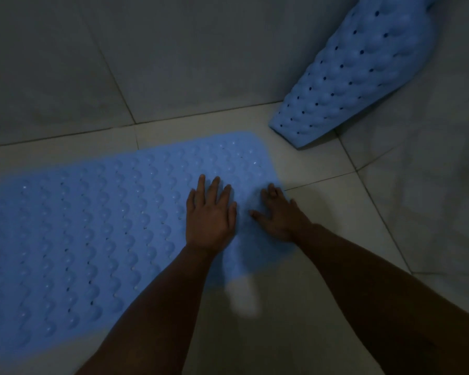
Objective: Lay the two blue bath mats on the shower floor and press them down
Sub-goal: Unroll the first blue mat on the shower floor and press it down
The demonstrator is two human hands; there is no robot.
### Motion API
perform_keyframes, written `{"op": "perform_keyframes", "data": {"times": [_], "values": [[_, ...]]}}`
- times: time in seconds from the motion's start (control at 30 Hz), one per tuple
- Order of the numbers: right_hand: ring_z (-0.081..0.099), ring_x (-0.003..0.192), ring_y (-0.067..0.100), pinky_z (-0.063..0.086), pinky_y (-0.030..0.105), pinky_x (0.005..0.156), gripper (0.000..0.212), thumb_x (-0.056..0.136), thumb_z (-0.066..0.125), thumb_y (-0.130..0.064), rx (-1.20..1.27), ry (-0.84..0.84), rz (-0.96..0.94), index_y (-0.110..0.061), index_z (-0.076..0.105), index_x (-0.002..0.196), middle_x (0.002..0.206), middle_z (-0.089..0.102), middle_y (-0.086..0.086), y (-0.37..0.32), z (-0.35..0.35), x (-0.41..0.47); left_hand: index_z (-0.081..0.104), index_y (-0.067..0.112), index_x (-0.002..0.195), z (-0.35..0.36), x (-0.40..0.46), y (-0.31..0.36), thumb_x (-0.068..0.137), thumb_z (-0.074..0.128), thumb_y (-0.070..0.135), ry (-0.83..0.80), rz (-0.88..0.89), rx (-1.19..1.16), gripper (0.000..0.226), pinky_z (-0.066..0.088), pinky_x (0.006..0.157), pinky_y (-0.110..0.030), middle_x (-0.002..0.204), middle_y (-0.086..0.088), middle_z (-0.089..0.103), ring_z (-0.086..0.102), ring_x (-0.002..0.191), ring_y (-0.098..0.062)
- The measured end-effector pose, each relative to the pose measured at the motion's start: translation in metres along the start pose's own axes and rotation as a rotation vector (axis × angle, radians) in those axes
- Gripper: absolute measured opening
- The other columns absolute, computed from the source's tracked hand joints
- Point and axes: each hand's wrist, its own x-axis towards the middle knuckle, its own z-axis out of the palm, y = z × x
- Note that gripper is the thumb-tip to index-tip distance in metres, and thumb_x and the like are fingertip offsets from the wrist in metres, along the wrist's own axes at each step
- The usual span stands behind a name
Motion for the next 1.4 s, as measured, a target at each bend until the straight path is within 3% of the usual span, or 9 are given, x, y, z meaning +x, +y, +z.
{"op": "perform_keyframes", "data": {"times": [0.1, 0.3, 0.47, 0.77, 0.93, 1.0, 1.13, 1.27, 1.4], "values": [[0.043, 0.141, 0.027, 0.033, 0.037, 0.115, 0.086, 0.086, 0.028, -0.081, 0.136, 0.014, 0.041, -0.02, 0.055, 0.141, 0.154, 0.045, 0.007, -0.001, -0.042, 0.016, 0.04, 0.018, 0.155, -0.004, -0.002, 0.012, 0.103, 0.018, 0.05, -0.09, -0.025, -0.002, 0.065, 0.019, 0.123, -0.057, 0.166, -0.01, 0.029, 0.006, 0.157, -0.035], [0.066, 0.109, 0.026, 0.052, 0.038, 0.095, 0.041, 0.091, 0.055, -0.052, 0.292, 0.409, -0.081, -0.019, 0.073, 0.108, 0.114, 0.072, 0.007, -0.001, -0.047, 0.014, 0.016, 0.018, 0.163, 0.028, -0.014, 0.034, 0.101, 0.014, 0.057, -0.278, 0.049, 0.042, 0.073, 0.001, 0.124, -0.06, 0.171, -0.012, -0.001, -0.013, 0.156, -0.037], [0.068, 0.098, 0.026, 0.055, 0.039, 0.086, 0.047, 0.088, 0.045, -0.056, 0.222, 0.478, -0.187, -0.021, 0.075, 0.1, 0.103, 0.073, 0.006, 0.013, -0.033, 0.031, 0.02, 0.013, 0.162, 0.051, -0.026, 0.039, 0.099, 0.027, 0.069, -0.165, 0.064, 0.092, 0.084, 0.005, 0.122, -0.065, 0.17, -0.015, 0.007, -0.004, 0.157, -0.039], [0.062, 0.099, 0.03, 0.048, 0.034, 0.089, 0.023, 0.097, 0.058, -0.032, 0.226, 0.674, -0.221, -0.013, 0.071, 0.1, 0.101, 0.068, 0.009, 0.018, -0.012, 0.035, 0.019, 0.014, 0.162, 0.053, -0.028, 0.038, 0.097, 0.03, 0.073, -0.134, 0.054, 0.076, 0.089, 0.005, 0.122, -0.064, 0.171, -0.012, 0.002, -0.007, 0.157, -0.035], [0.065, 0.097, 0.029, 0.053, 0.04, 0.087, 0.034, 0.095, 0.053, -0.043, 0.221, 0.526, -0.221, -0.015, 0.072, 0.1, 0.101, 0.069, 0.008, -0.001, -0.023, 0.023, 0.018, 0.014, 0.162, 0.046, -0.025, 0.043, 0.092, 0.029, 0.076, -0.261, 0.01, 0.029, 0.095, 0.0, 0.123, -0.063, 0.171, -0.011, 0.002, -0.009, 0.157, -0.032], [0.066, 0.099, 0.025, 0.051, 0.032, 0.087, 0.03, 0.096, 0.058, -0.04, 0.244, 0.423, -0.192, -0.015, 0.074, 0.1, 0.104, 0.072, 0.007, -0.016, -0.035, 0.016, 0.018, 0.014, 0.162, 0.029, -0.011, 0.046, 0.095, 0.03, 0.07, -0.387, -0.014, 0.004, 0.088, -0.001, 0.123, -0.061, 0.171, -0.01, 0.003, -0.007, 0.158, -0.031], [0.067, 0.101, 0.022, 0.041, 0.023, 0.078, 0.029, 0.099, 0.056, -0.032, 0.23, 0.245, -0.109, -0.011, 0.076, 0.096, 0.107, 0.075, 0.007, -0.049, -0.051, 0.008, 0.037, 0.017, 0.153, -0.026, 0.022, 0.033, 0.099, 0.041, 0.051, -0.41, -0.105, -0.079, 0.063, 0.033, 0.112, -0.053, 0.152, -0.012, 0.046, 0.037, 0.144, -0.035], [0.064, 0.114, 0.032, 0.051, 0.038, 0.095, 0.036, 0.099, 0.05, -0.036, 0.195, 0.289, -0.141, -0.013, 0.072, 0.114, 0.12, 0.07, 0.014, -0.08, -0.022, -0.002, 0.038, 0.018, 0.153, -0.054, 0.002, -0.013, 0.102, 0.043, 0.039, -0.291, -0.178, -0.049, 0.056, 0.028, 0.118, -0.051, 0.156, -0.009, 0.043, 0.026, 0.151, -0.034], [0.018, 0.153, 0.031, 0.022, 0.051, 0.122, 0.075, 0.098, 0.033, -0.059, 0.039, 0.25, -0.164, -0.01, 0.032, 0.155, 0.163, 0.027, 0.014, -0.111, 0.043, -0.008, 0.041, 0.018, 0.152, -0.059, -0.032, -0.058, 0.096, 0.027, 0.042, -0.193, -0.231, 0.013, 0.063, 0.027, 0.118, -0.051, 0.158, -0.008, 0.042, 0.023, 0.153, -0.033]]}}
